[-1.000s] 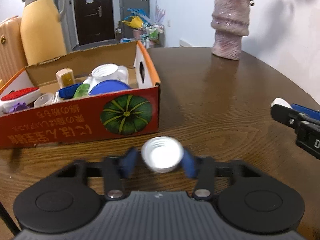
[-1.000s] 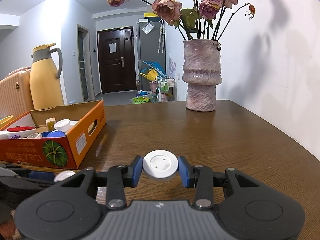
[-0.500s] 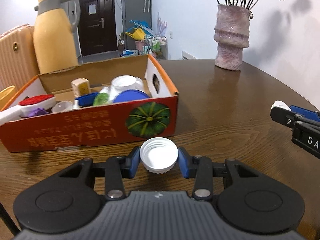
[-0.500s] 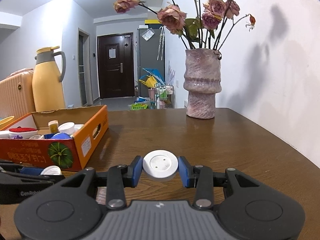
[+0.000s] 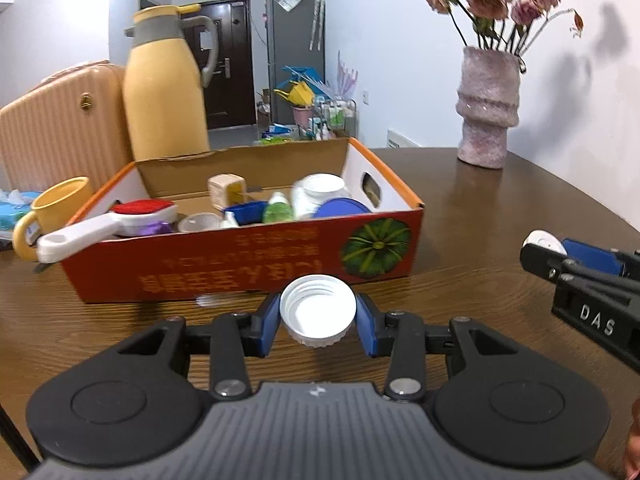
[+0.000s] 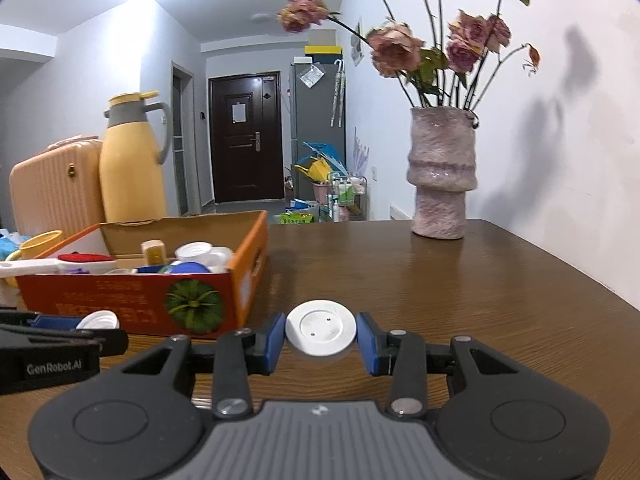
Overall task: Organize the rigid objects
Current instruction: 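Carry both white caps with both tools over the box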
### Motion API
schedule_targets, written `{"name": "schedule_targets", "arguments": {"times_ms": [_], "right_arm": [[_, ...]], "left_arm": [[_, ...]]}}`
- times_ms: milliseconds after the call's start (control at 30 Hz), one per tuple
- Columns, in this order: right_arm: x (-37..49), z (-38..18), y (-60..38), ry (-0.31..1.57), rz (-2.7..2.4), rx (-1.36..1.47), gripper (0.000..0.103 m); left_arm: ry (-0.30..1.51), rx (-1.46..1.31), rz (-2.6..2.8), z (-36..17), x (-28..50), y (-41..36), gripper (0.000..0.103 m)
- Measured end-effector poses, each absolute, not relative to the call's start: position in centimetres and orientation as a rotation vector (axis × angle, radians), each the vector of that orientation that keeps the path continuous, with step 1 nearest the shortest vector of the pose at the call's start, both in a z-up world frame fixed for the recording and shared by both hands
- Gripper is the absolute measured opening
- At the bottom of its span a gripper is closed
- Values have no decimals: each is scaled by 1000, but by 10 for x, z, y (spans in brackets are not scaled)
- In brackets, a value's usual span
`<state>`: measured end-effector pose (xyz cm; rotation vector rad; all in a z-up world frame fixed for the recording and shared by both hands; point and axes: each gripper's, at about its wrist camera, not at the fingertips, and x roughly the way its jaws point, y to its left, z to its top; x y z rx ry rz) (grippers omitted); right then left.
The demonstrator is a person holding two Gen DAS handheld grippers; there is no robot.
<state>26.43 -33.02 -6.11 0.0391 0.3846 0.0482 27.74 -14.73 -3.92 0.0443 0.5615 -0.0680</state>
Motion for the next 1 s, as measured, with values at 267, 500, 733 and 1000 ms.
{"name": "schedule_targets", "arguments": {"times_ms": [267,500,733,1000], "right_arm": [[254,-58,-289,358,89,39,38],[246,-55,-254,337,122,32,38],[243,-53,-229,329,139,28,38],[248,-46,-210,317,152,18,38]], "left_arm": [[525,9,-32,-29,263,-109,41],[489,-26,-5,-19,252,-75,41],[473,-56,15,-14,247,-50,41],[448,-90,31,-5,248,-36,41]]}}
